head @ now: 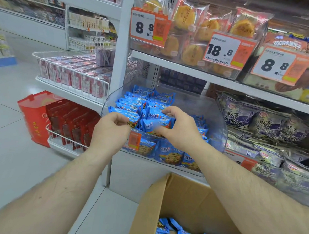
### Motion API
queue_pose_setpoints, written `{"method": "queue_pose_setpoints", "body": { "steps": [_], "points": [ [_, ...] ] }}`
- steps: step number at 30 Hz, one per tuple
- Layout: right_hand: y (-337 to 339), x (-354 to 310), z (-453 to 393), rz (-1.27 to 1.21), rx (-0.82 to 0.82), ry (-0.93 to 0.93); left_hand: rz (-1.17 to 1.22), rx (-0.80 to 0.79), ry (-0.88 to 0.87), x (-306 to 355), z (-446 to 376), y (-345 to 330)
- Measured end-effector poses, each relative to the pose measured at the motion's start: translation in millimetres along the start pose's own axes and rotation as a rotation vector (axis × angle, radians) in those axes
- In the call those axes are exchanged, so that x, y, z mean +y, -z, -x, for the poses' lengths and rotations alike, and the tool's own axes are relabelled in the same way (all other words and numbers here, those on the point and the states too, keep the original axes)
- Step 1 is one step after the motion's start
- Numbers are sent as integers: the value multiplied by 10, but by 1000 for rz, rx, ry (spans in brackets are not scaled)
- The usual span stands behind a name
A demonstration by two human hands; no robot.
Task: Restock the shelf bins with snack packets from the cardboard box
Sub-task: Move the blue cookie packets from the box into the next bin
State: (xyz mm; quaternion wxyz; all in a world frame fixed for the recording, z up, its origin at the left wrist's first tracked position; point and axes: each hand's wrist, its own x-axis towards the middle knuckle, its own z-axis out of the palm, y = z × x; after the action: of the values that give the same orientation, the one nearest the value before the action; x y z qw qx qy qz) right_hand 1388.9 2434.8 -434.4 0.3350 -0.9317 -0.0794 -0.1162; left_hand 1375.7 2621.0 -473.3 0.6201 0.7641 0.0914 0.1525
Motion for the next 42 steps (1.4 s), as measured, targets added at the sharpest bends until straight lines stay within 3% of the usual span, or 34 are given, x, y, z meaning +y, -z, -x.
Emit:
{"method": "queue_pose_setpoints", "body": {
  "steps": [10,16,24,30,35,42],
  "points": [
    [-76,-158,0,173,-207,64,-42,-8,-18,59,54,-80],
    [31,-29,78,-15,-30,-212,-123,-3,-61,94,95,-21],
    [38,-184,-52,-37,-269,-317,-155,-39,-15,140,125,-116],
    [-47,-153,-106,-59,-305,-296,-203,-32,-66,108,111,-142],
    [-41,-57,-48,26,-231,-222,-254,11,-183,125,164,-183],
    [71,84,74,128,-162,-165,-220,-258,-313,151,411,-471]
  ]
}}
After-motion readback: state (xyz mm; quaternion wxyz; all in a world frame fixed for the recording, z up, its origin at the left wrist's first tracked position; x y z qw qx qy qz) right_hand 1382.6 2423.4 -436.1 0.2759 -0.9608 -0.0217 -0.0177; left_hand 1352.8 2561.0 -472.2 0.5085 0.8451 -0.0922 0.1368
